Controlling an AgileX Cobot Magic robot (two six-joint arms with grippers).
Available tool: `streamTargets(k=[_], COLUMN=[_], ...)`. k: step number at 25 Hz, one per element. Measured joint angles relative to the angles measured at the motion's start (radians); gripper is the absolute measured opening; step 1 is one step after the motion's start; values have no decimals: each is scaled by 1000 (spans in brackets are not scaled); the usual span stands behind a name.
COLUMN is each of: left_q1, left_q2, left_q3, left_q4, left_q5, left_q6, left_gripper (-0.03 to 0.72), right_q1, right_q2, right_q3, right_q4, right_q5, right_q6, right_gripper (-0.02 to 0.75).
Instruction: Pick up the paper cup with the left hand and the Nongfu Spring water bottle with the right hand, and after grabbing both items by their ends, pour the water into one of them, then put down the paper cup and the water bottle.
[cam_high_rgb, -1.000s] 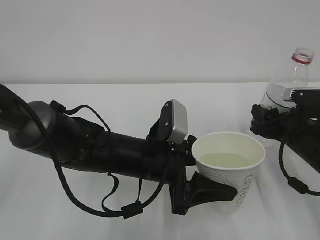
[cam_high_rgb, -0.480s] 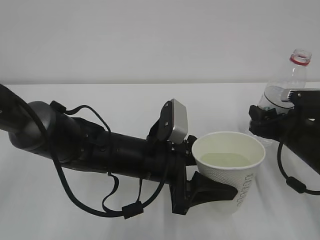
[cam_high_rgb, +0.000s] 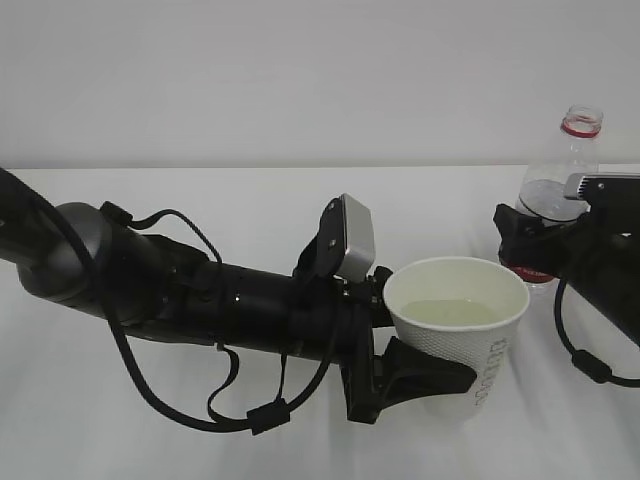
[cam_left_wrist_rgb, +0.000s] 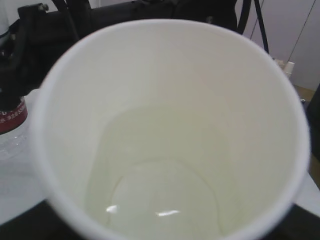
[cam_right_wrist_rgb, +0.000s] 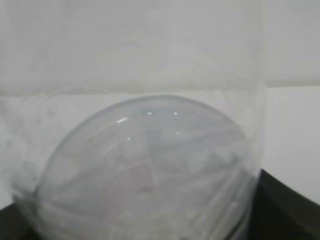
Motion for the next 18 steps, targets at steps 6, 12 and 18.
streamTargets(k=[6, 12, 18], left_q1=[0, 0, 0], left_q2=[0, 0, 0], left_q3=[0, 0, 0], left_q4=[0, 0, 0], left_q5=[0, 0, 0], left_q6=[0, 0, 0], left_gripper=[507, 508, 507], right_q1=[0, 0, 0], right_q2=[0, 0, 0], right_q3=[-2, -2, 0], right_q4=[0, -10, -19], right_q5=[-2, -3, -5], right_q6=[0, 0, 0], right_gripper=[629, 629, 629])
